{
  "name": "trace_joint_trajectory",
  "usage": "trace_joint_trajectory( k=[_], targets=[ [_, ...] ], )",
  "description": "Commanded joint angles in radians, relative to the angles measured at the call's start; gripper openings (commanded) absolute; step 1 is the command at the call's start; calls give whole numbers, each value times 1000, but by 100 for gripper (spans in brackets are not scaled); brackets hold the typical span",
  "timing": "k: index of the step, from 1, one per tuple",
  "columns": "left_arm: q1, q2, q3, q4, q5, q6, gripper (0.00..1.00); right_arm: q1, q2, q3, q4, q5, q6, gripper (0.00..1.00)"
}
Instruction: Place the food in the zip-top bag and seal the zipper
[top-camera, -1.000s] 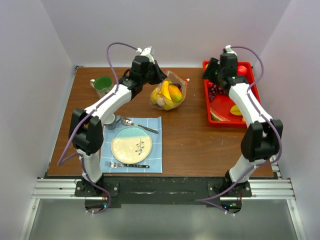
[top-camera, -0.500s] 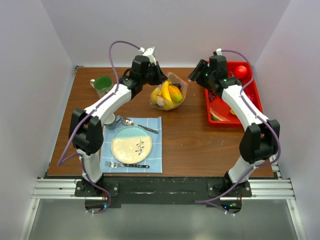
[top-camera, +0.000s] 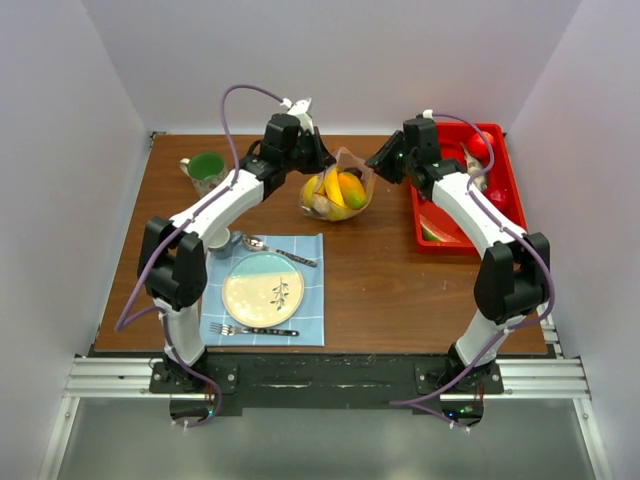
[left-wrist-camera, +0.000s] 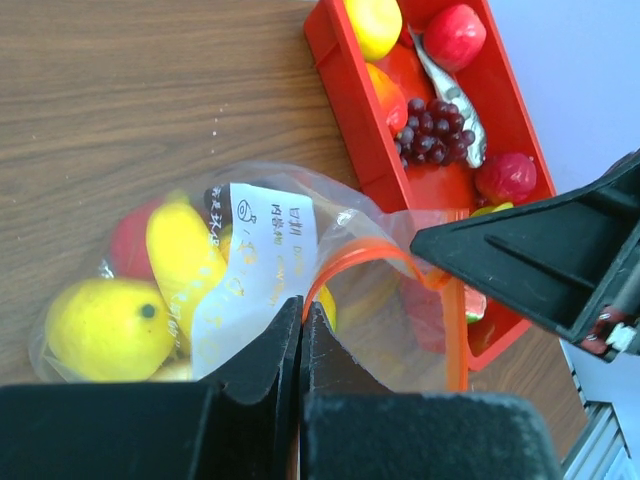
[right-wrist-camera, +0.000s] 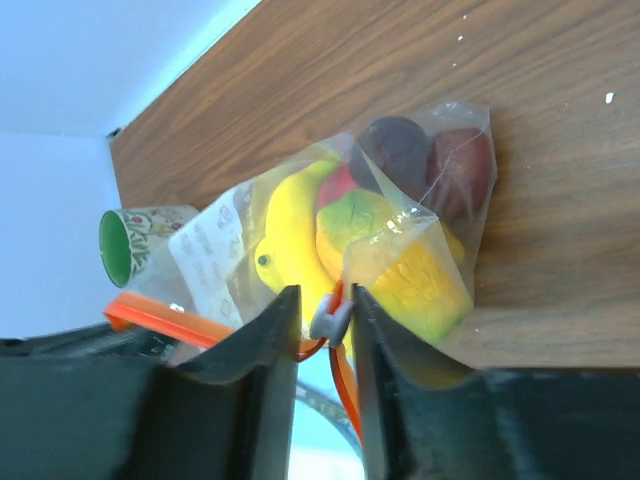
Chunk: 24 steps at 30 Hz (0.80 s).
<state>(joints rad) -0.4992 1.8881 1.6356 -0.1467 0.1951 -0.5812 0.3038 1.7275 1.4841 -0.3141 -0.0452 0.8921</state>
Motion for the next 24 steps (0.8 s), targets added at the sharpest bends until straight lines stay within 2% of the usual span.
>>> trace_joint_trajectory(
  k=[1, 4, 9, 14, 20, 23, 24],
  targets=[
    [-22, -60, -37, 33, 21, 30, 0, 4, 4, 71, -17, 21, -2, 12],
    [-48, -96, -72, 42, 18, 35, 0, 3, 38, 198, -100, 44, -83, 0],
    [-101, -141, -74, 53, 7, 14, 0, 3, 154, 539, -291, 48, -255, 0],
    [-154, -176, -77, 79, -19, -55, 0, 8, 266, 770, -401, -73, -357, 0],
    [-225, -188, -114, 171, -39, -135, 0, 31, 230, 742, -422, -177, -446, 0],
    [-257, -185, -131, 219, -23, -146, 15, 32, 166, 652, -422, -235, -485, 0],
    [-265, -187, -135, 231, -22, -146, 24, 34, 123, 616, -416, -245, -495, 0]
  ],
)
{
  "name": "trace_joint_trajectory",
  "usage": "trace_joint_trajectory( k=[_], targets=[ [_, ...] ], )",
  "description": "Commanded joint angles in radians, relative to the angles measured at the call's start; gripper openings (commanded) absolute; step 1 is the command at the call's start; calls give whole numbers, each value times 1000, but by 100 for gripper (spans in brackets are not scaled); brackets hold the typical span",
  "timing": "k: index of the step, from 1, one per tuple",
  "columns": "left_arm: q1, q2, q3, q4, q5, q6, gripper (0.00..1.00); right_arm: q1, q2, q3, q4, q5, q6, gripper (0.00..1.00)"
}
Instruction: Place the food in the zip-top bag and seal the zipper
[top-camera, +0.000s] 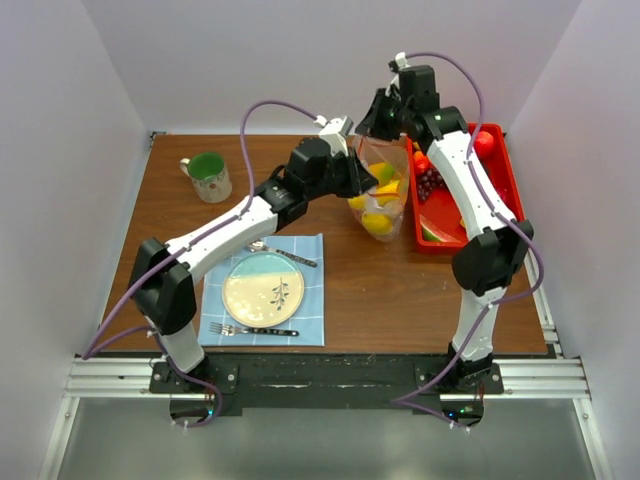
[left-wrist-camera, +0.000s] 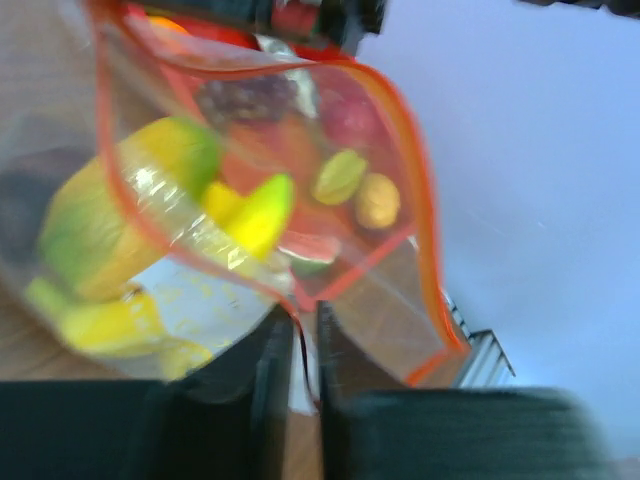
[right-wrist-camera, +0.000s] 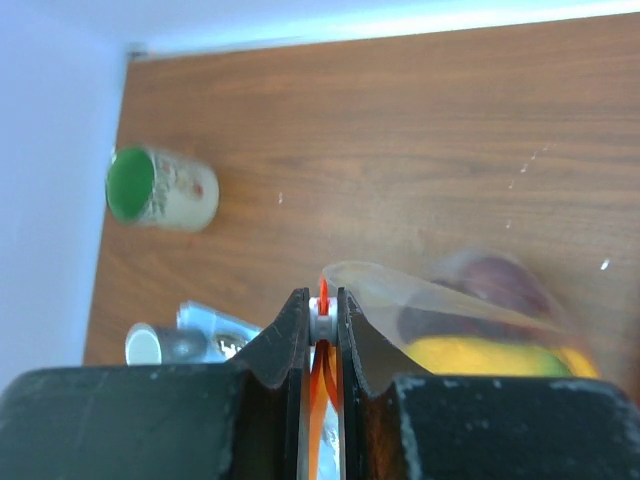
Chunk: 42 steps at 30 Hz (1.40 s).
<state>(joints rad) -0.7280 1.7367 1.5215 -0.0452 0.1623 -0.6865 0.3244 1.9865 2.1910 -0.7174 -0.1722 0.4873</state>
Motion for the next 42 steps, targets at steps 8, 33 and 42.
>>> trace_joint_trajectory(
  k=[8, 33, 42],
  targets=[
    [-93, -75, -118, 229, 23, -47, 48, 10, -299, -396, 67, -245, -153, 0],
    [260, -255, -408, 598, 511, 484, 60, 13, -379, -402, 7, -355, -207, 0],
    [259, -218, -346, 510, 692, 581, 58, 56, -492, -485, -36, -339, -279, 0]
  ],
)
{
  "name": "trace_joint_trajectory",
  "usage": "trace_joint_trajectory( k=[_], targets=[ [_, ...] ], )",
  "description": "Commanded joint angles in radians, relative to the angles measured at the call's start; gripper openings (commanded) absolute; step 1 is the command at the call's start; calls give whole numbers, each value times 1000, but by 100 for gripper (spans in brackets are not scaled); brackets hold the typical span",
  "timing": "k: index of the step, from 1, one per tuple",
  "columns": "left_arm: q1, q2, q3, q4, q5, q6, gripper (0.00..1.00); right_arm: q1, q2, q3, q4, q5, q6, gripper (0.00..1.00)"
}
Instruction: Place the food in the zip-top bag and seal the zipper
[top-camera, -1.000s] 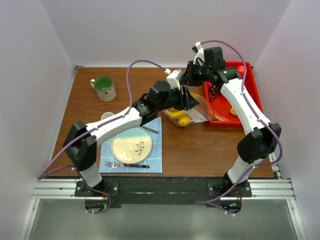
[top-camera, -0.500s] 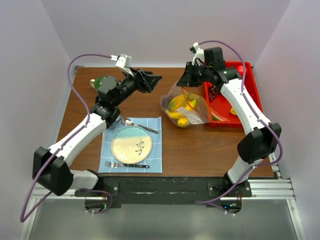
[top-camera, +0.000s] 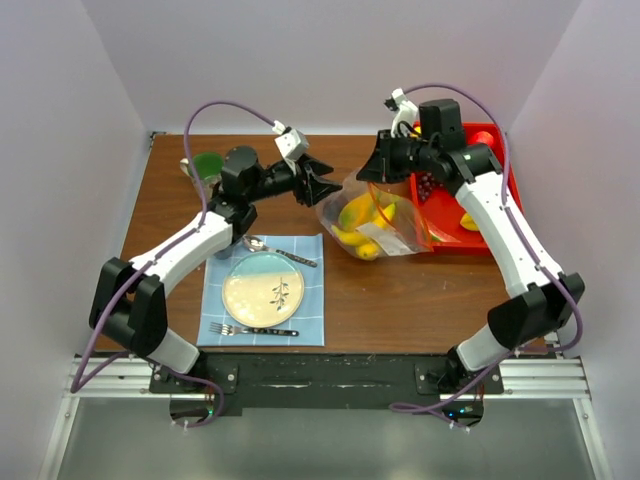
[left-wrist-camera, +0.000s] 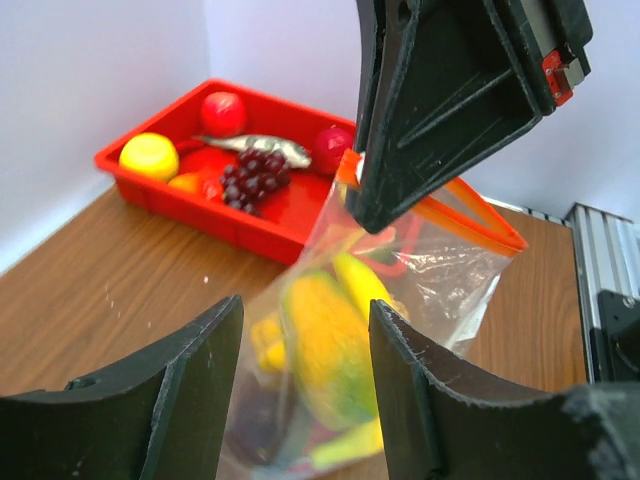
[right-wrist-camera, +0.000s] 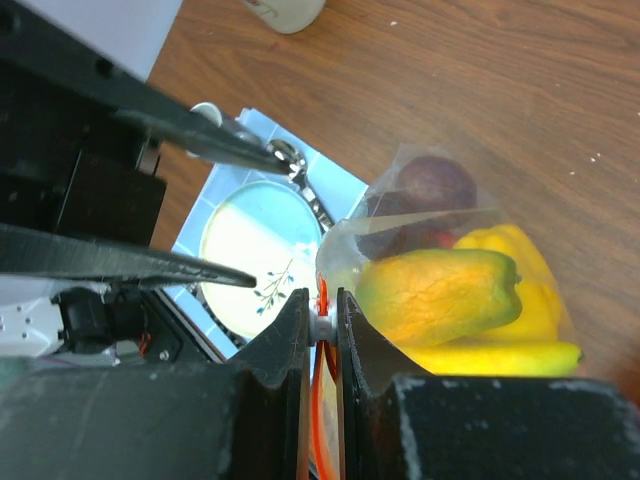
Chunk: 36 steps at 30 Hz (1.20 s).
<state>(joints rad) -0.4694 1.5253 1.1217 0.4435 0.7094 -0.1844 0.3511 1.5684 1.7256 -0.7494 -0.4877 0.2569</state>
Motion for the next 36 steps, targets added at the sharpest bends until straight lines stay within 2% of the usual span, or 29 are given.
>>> trace_joint_trajectory(
  k=[1, 14, 24, 32, 35, 36],
  targets=[
    [0, -10, 50, 33, 162, 74, 58, 37, -80, -24, -8, -17, -53, 0],
    [-47, -79, -51, 112, 355, 34, 57, 153, -183, -89, -70, 92, -93, 0],
    [-127, -80, -60, 69, 317, 91, 55, 180, -269, -124, -108, 86, -107, 0],
    [-141, -44, -37, 106, 349, 54, 55, 204, -318, -164, -117, 93, -130, 0],
    [-155, -31, -37, 104, 352, 57, 52, 209, -329, -182, -111, 123, -133, 0],
    [-164, -22, -36, 89, 354, 62, 48, 210, -332, -188, -110, 139, -131, 0]
  ],
)
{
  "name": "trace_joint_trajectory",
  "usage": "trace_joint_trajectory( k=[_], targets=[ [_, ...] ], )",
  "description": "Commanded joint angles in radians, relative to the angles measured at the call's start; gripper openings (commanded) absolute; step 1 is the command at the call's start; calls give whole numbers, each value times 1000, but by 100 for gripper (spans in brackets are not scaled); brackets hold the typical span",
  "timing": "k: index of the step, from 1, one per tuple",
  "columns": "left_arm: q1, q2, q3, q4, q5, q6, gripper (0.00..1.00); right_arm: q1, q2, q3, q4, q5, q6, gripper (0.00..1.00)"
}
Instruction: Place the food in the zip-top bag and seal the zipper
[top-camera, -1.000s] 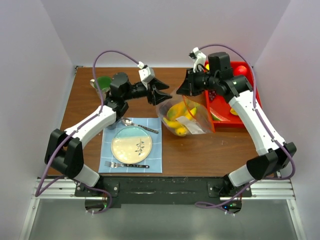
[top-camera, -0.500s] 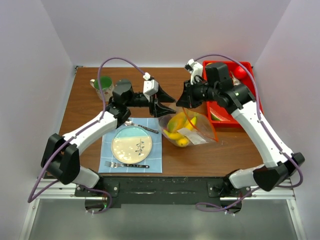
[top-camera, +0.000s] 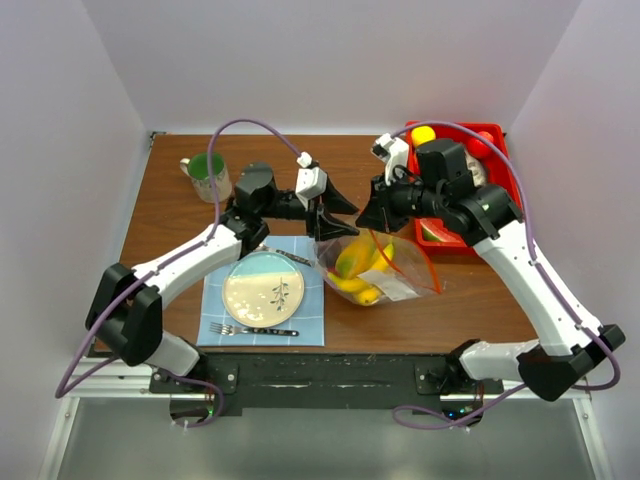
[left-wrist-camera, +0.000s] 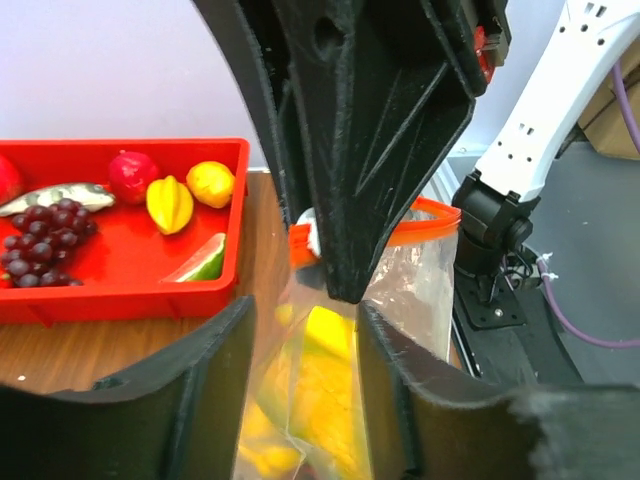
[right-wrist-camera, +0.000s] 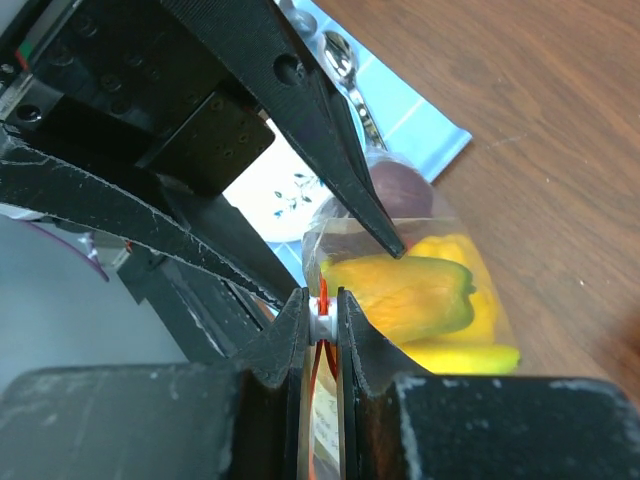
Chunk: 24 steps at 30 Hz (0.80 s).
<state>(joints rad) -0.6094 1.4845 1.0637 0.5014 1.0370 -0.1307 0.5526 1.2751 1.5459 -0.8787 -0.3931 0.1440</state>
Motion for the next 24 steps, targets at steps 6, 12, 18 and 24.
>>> trace_joint_trajectory(
  k=[6, 12, 18, 24],
  targets=[
    [-47, 56, 27, 16, 8, 17, 21, 30, -51, -59, 40, 92, -26, 0],
    [-59, 89, 28, -3, -14, 32, 0, 50, -91, -108, 78, 171, -26, 16],
    [-62, 103, 21, 6, -22, 31, 0, 50, -175, -184, 176, 235, -23, 66],
    [-61, 102, 21, 12, -31, 29, 0, 50, -189, -225, 218, 306, -17, 65]
  ],
)
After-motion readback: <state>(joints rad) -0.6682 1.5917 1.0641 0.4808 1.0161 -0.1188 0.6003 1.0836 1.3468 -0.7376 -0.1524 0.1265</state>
